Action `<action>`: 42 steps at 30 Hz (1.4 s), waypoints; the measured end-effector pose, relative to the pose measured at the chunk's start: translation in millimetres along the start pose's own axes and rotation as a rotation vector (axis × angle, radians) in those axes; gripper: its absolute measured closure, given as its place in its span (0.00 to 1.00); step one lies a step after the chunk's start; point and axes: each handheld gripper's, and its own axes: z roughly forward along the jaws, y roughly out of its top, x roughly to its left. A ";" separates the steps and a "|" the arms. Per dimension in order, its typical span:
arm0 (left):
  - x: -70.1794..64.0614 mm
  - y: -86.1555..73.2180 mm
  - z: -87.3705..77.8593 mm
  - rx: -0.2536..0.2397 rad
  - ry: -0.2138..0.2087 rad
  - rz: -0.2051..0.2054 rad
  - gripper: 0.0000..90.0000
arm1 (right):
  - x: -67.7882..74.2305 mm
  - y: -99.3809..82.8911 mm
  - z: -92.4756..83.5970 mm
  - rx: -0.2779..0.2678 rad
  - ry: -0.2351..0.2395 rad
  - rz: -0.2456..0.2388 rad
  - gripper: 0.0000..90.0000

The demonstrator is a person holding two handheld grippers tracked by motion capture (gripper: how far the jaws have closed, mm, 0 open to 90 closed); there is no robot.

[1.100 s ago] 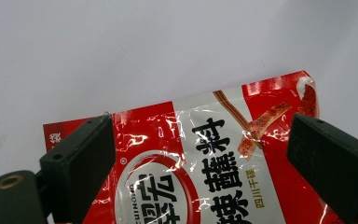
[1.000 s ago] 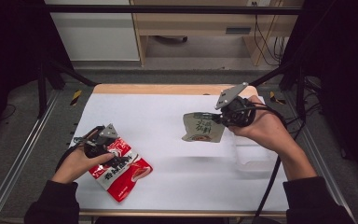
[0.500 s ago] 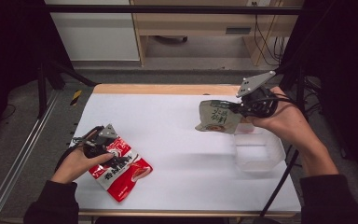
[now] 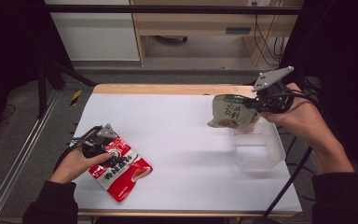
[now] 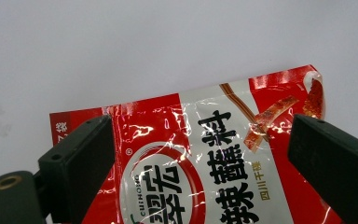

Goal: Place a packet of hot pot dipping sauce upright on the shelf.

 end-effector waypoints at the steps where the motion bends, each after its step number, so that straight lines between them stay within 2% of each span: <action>1: 0.2 0.1 0.0 -0.001 0.001 -0.001 0.09 | -3.9 -4.3 -2.0 -0.002 -0.009 0.008 1.00; 18: 2.1 -2.0 -0.3 0.004 0.003 -0.006 0.09 | -24.5 -30.6 -8.0 0.007 -0.057 0.054 1.00; 23: 2.4 -2.3 0.0 0.008 0.002 -0.005 0.09 | -33.8 -46.2 -7.8 0.009 -0.077 0.079 1.00; 27: 2.7 -2.5 0.3 0.010 0.005 -0.005 0.09 | -38.0 -54.3 -5.1 0.012 -0.076 0.090 1.00; 34: 4.6 -5.5 -1.3 0.008 0.007 -0.017 0.09 | -50.6 -76.6 12.7 0.035 -0.060 0.112 1.00; 42: 10.7 -10.5 -2.5 0.009 0.015 -0.035 0.08 | -60.1 -85.9 24.7 0.049 -0.030 0.105 1.00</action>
